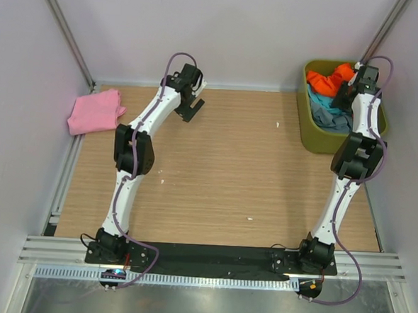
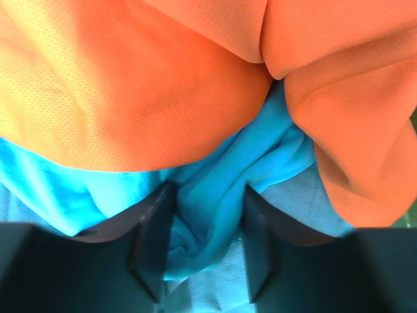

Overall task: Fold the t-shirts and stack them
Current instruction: Grab the tshirt from the pile, then move the tshirt to the center of the board

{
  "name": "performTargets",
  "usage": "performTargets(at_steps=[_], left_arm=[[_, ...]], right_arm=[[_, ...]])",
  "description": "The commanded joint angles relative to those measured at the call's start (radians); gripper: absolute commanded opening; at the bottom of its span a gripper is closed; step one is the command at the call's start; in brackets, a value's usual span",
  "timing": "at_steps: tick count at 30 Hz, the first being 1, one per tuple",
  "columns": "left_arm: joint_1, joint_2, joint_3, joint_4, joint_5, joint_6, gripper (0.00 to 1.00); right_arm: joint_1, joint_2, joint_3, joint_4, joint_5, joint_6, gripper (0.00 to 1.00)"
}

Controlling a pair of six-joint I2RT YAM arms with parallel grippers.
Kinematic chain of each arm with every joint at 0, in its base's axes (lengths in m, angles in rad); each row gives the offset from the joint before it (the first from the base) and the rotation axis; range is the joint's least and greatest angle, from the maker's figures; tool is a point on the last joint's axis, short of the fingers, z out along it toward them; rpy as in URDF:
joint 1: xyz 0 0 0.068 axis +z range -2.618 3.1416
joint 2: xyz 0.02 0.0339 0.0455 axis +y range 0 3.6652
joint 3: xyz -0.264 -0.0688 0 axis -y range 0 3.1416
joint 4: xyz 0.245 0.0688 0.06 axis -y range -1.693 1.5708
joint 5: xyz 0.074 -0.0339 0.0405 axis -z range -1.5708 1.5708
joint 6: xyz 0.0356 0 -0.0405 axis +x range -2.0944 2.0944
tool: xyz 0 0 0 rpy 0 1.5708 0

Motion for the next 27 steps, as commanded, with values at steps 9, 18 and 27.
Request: performTargets(at_steps=[9,18,27], left_arm=[[-0.005,-0.025,0.001,0.051,-0.022,-0.025,0.99],[-0.002,-0.198,-0.088,0.211,0.106,-0.016,0.99],[0.087,-0.479,-0.359,0.205,0.297,-0.178,1.00]], right_arm=[[0.019,-0.134,-0.005,0.012,-0.066,-0.032,0.12],[0.096,-0.408,-0.083,0.029,-0.011,-0.244,0.10],[0.235,-0.681,-0.206,0.137,0.104,-0.289,0.03]])
